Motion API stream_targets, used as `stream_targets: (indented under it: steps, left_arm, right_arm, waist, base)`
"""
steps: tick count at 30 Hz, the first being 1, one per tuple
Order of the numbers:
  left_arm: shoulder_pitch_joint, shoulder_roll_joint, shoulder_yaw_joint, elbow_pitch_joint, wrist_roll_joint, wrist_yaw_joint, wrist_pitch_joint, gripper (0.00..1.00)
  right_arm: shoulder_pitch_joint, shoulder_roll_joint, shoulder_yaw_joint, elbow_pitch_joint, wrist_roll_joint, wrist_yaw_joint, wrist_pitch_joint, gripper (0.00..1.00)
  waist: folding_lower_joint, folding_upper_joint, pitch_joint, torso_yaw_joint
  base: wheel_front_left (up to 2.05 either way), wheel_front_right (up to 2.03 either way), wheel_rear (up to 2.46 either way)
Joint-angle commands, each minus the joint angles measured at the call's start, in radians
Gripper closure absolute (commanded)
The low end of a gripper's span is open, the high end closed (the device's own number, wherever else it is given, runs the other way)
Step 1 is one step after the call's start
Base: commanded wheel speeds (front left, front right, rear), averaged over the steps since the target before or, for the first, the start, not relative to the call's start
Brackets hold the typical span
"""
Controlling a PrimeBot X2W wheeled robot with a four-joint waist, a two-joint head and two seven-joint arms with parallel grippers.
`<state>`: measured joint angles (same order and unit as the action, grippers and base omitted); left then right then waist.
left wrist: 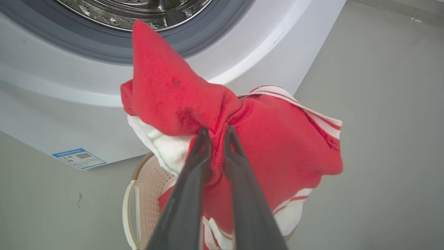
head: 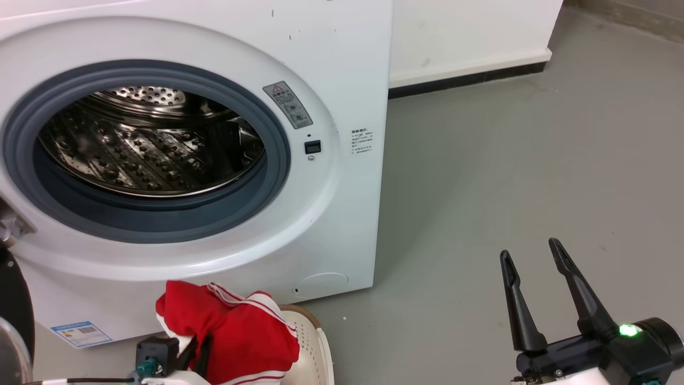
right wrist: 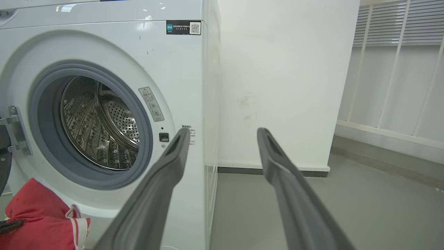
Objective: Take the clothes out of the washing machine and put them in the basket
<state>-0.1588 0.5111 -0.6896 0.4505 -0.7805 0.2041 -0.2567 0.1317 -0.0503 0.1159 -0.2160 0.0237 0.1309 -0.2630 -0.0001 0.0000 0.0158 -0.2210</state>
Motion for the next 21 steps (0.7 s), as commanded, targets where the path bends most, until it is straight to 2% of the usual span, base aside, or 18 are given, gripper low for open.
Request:
stream_targets:
  steps: [1,8,21]
  left_arm:
    - [-0.001,-0.009,-0.003,0.017,-0.005,-0.006,0.001,1.0]
    - [-0.075,-0.04,-0.012,0.125,-0.006,-0.049,0.007,1.0]
    - [-0.274,-0.095,-0.043,0.412,0.016,-0.142,0.043,1.0]
  right_arm:
    - [-0.002,0.0,0.0,-0.002,-0.003,0.0,-0.003,0.0]
    - [-0.063,0.0,0.017,-0.021,0.007,0.0,-0.003,0.0]
    - [-0.236,0.0,0.052,-0.055,0.041,0.0,-0.003,0.0]
  waist:
    - [0.0001,0.0,0.01,-0.006]
    - [0.0001,0.0,0.118,-0.034]
    - [0.0001,0.0,0.363,-0.083]
  base:
    - [0.0,0.0,0.0]
    - [0.0,0.0,0.0]
    - [0.0,0.0,0.0]
